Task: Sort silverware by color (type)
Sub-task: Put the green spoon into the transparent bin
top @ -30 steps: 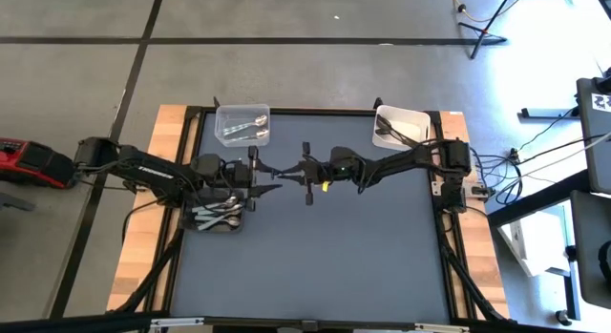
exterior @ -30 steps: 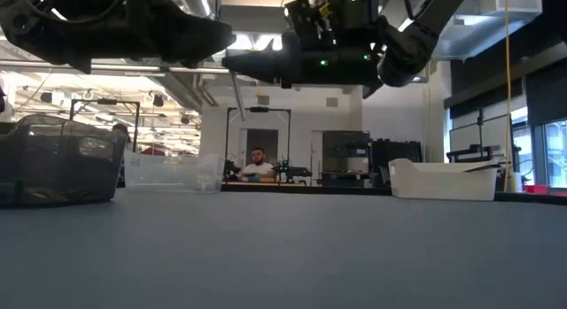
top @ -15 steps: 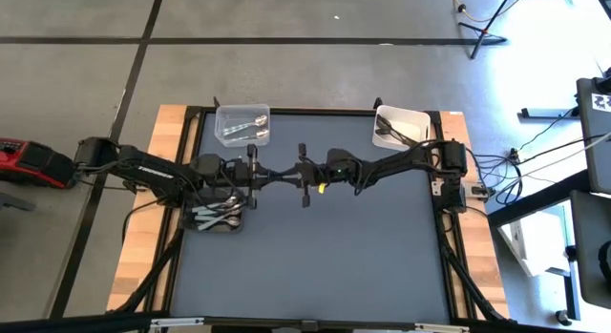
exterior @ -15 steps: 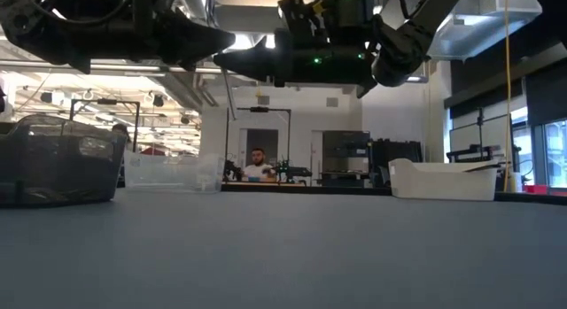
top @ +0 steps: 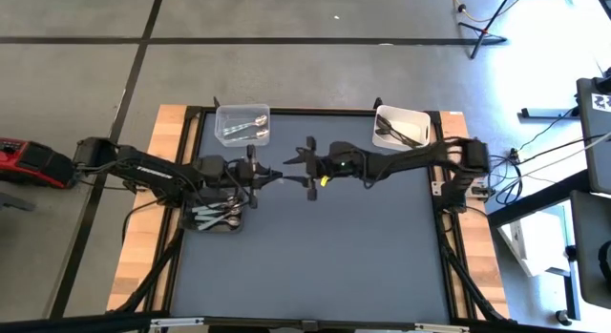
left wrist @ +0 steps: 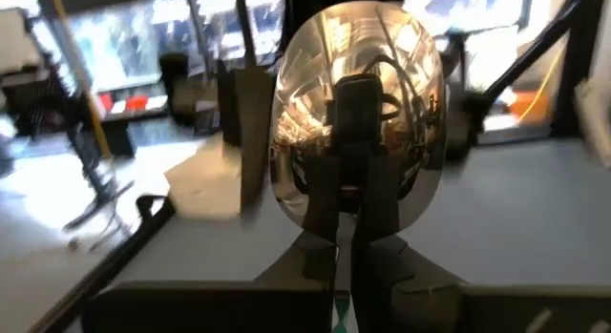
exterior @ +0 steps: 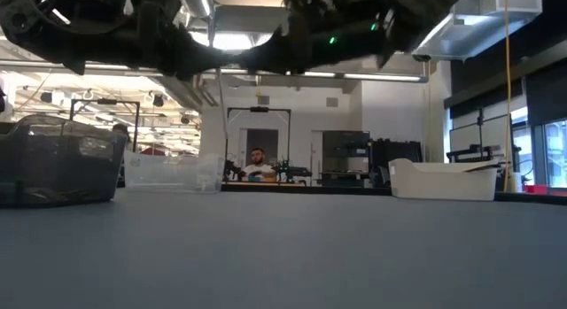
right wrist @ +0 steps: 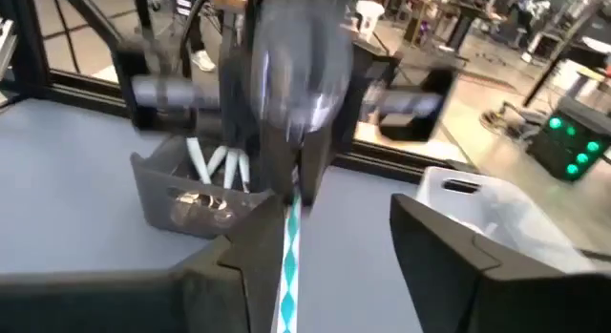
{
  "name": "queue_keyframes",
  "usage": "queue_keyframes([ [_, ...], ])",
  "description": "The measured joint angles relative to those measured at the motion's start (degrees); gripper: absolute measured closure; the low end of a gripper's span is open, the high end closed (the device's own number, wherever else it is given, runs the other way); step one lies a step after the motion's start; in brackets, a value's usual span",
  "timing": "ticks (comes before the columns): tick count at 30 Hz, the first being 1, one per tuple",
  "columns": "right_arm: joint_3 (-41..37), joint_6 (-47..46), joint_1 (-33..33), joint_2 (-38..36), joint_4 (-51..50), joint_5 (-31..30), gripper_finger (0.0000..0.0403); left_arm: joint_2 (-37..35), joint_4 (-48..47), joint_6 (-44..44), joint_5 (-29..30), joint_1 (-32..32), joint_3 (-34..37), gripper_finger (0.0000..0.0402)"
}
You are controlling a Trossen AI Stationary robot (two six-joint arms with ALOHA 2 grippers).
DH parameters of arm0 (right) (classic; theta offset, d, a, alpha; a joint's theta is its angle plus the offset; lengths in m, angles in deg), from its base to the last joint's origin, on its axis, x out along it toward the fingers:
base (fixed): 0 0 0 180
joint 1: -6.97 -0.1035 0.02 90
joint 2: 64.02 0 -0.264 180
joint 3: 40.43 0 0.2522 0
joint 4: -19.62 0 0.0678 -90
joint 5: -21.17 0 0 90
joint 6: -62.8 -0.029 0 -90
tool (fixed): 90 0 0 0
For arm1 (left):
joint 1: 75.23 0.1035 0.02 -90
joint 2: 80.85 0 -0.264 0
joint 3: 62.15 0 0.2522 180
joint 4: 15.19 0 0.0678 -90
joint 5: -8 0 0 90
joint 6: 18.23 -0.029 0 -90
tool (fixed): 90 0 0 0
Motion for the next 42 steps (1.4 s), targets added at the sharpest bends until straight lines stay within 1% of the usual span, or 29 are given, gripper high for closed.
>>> queue_keyframes([
  [2,0.0,0.0,0.0,-3.4,-5.2,-0.8,0.0218,0.1,-2.5,0.0,1.1,0.0,0.0,0.0391],
  [4,0.1,0.0,0.0,-6.4,-10.5,-1.2,0.0217,0.1,-7.5,0.0,1.6,0.1,-1.1,0.0391],
  [8,0.0,0.1,0.0,-10.1,-19.5,-1.5,0.0217,0.2,-23.8,1.3,2.2,1.0,-6.8,0.0391],
  [10,0.0,0.1,0.0,-11.1,-20.9,-1.4,0.0217,0.8,-31.3,1.8,3.9,1.3,-9.8,0.0391],
  [12,0.1,0.1,0.0,-11.4,-22.3,-1.5,0.0217,1.0,-37.0,2.1,7.3,1.3,-11.4,0.0391],
  [16,0.0,0.1,0.0,-11.2,-23.8,-2.4,0.0217,0.9,-43.2,0.9,14.4,1.8,-14.5,0.0390],
  [18,0.0,0.0,0.0,-11.2,-24.3,-3.9,0.0217,0.5,-47.7,0.2,15.9,3.0,-16.7,0.0390],
  [22,0.0,-0.1,0.0,-11.2,-25.2,-4.4,0.0217,0.5,-57.8,-1.0,15.7,6.1,-23.0,0.0390],
  [25,0.0,-0.5,0.0,-11.2,-25.7,-6.5,0.0217,0.5,-64.5,-1.9,15.6,8.8,-26.9,0.0390],
  [29,0.0,-0.1,0.0,-11.2,-27.3,-7.9,0.0217,0.5,-68.7,-3.4,15.5,12.6,-29.7,0.0390],
  [33,0.0,-0.2,0.0,-12.4,-28.8,-8.0,0.0217,0.5,-70.6,-4.4,15.3,17.0,-30.2,0.0390],
  [36,0.0,-0.5,0.0,-14.2,-30.3,-7.8,0.0217,0.5,-72.5,-5.1,12.4,20.5,-30.2,0.0390],
  [40,0.0,-1.4,0.0,-15.6,-33.5,-6.1,0.0217,0.5,-73.9,-8.1,5.1,24.5,-30.2,0.0390],
  [42,0.0,-1.8,0.0,-15.6,-35.5,-5.7,0.0217,0.2,-74.3,-9.1,4.2,26.2,-30.2,0.0390],
])
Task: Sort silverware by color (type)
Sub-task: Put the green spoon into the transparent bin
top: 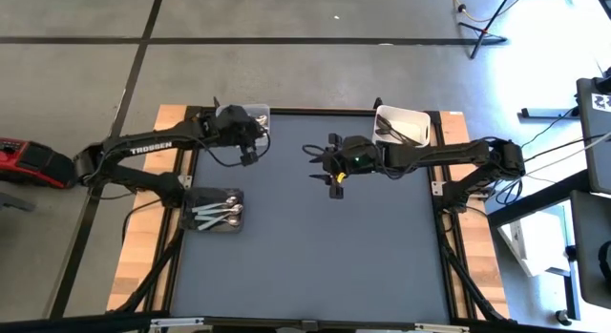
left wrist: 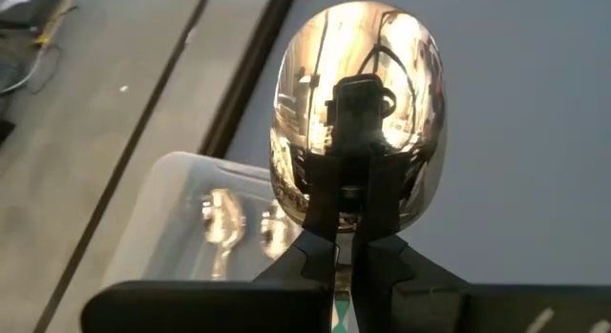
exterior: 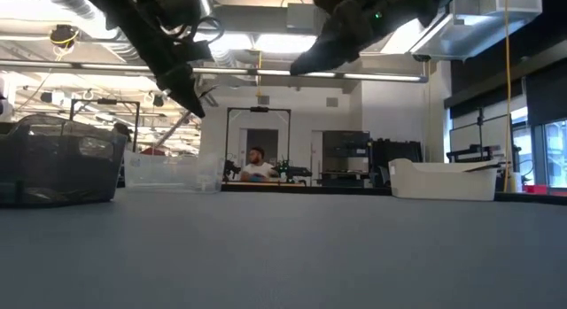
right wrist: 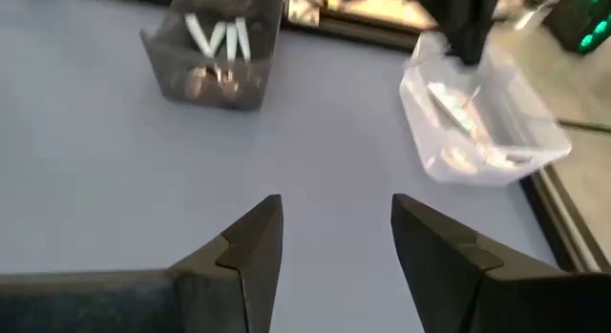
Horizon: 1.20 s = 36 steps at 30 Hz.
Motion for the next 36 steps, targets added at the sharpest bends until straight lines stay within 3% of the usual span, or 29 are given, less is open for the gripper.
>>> queue_keyframes([
  [12,0.0,0.0,0.0,0.0,-3.0,0.0,0.0217,-2.7,-4.4,-3.0,4.0,8.3,0.3,0.0390],
  [20,0.0,0.1,0.0,0.0,-3.0,-0.6,0.0217,2.8,8.3,-13.6,3.8,13.5,2.9,0.0390],
  [36,0.0,1.1,0.0,1.8,-3.3,-0.5,0.0217,15.7,11.0,-12.0,4.1,17.7,3.1,0.0378],
])
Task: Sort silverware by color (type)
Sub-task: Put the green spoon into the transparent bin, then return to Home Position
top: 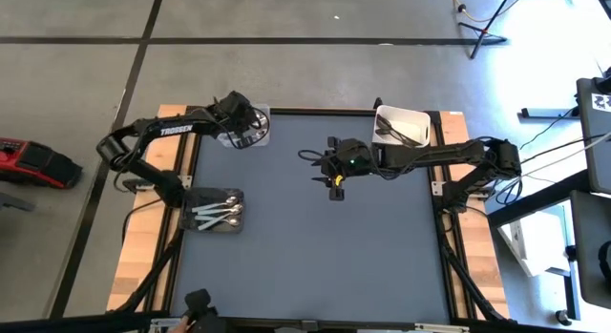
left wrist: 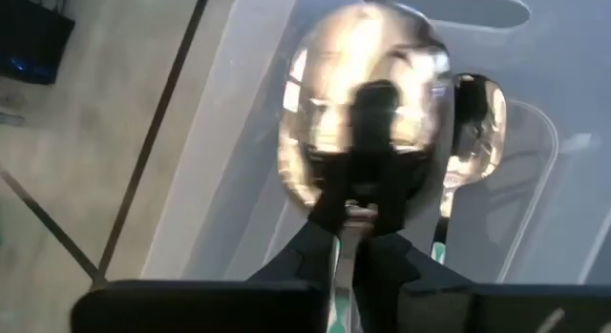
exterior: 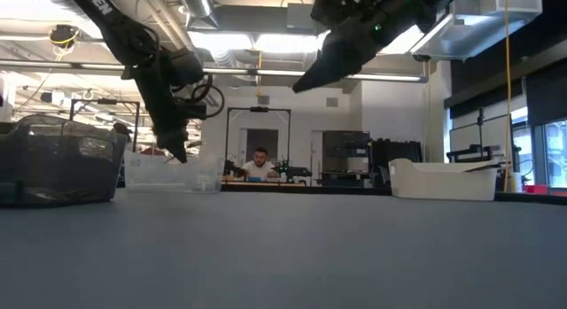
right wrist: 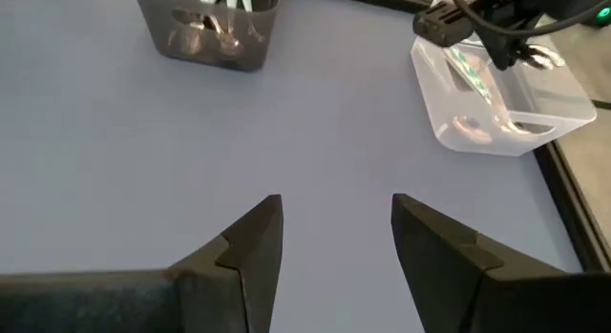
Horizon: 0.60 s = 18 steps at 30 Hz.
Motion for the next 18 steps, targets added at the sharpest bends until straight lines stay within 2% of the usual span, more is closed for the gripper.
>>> queue_keyframes([
  [4,0.0,-0.1,0.0,1.7,0.5,0.0,0.0217,0.1,0.1,0.1,0.7,-0.1,0.0,0.0342],
  [10,0.0,-3.2,0.0,4.5,2.6,0.4,0.0217,-1.8,-1.6,1.5,5.9,-2.1,0.0,0.0300],
  [15,0.0,-5.1,0.0,6.6,2.6,1.5,0.0217,-7.0,-2.2,3.1,3.4,-5.6,0.0,0.0297],
  [18,0.0,-4.3,0.0,6.5,3.4,-1.8,0.0217,-10.9,-2.6,6.2,-1.8,-8.0,0.0,0.0296],
])
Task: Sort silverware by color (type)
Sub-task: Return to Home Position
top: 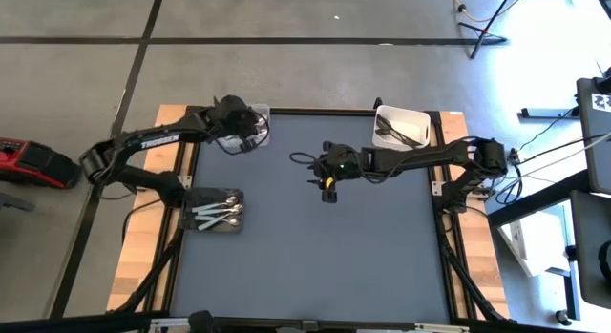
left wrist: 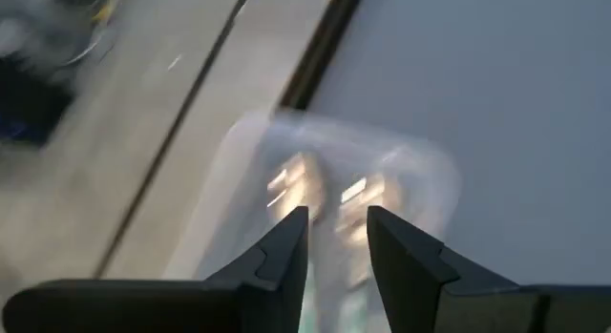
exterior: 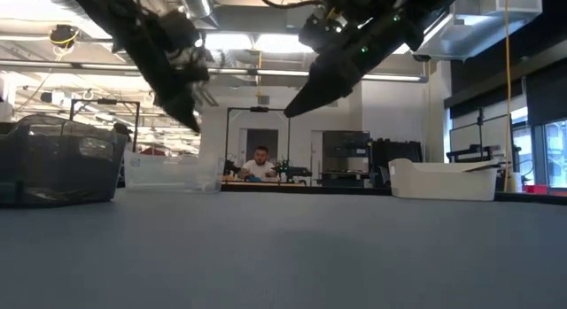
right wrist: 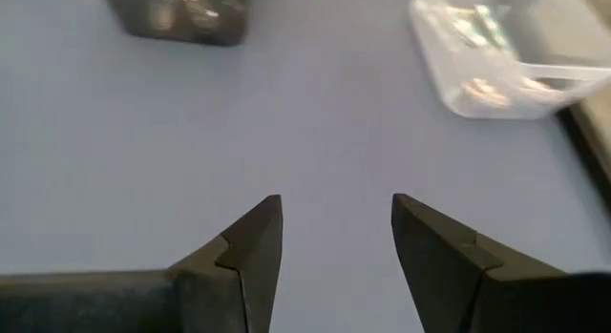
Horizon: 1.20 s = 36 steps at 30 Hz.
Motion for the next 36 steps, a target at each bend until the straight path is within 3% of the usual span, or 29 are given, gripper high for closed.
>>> queue_keyframes([
  [5,0.0,-0.1,0.0,-2.8,-0.7,-4.3,0.0217,-6.1,1.3,4.3,-13.2,-5.2,1.9,0.0296],
  [10,0.0,0.0,0.0,-3.7,-1.2,-3.7,0.0232,-11.8,11.4,6.8,-17.0,-12.6,10.0,0.0296],
  [15,-2.3,2.5,0.0,-3.9,1.2,-3.7,0.0288,-19.1,20.4,8.9,-17.0,-17.8,19.2,0.0296],
  [21,-6.1,3.3,1.8,-8.2,4.5,-1.9,0.0373,-28.1,35.7,14.4,-22.2,-19.7,32.8,0.0296],
  [23,-7.9,2.7,2.7,-9.8,5.5,0.9,0.0393,-31.0,37.1,17.0,-21.6,-20.3,36.6,0.0296],
  [26,-11.1,1.5,4.2,-13.3,9.3,3.6,0.0396,-35.4,37.0,18.9,-15.0,-21.6,38.8,0.0296],
  [28,-13.7,0.3,5.1,-16.0,12.0,3.9,0.0388,-37.9,35.9,19.9,-10.5,-22.8,38.9,0.0296],
  [33,-20.6,-1.8,6.9,-23.7,16.0,3.9,0.0384,-41.6,33.6,23.0,-8.3,-27.2,38.9,0.0296],
  [36,-24.8,-2.7,7.3,-29.4,18.7,3.1,0.0390,-43.0,31.3,24.9,-3.4,-29.8,38.9,0.0296],
])
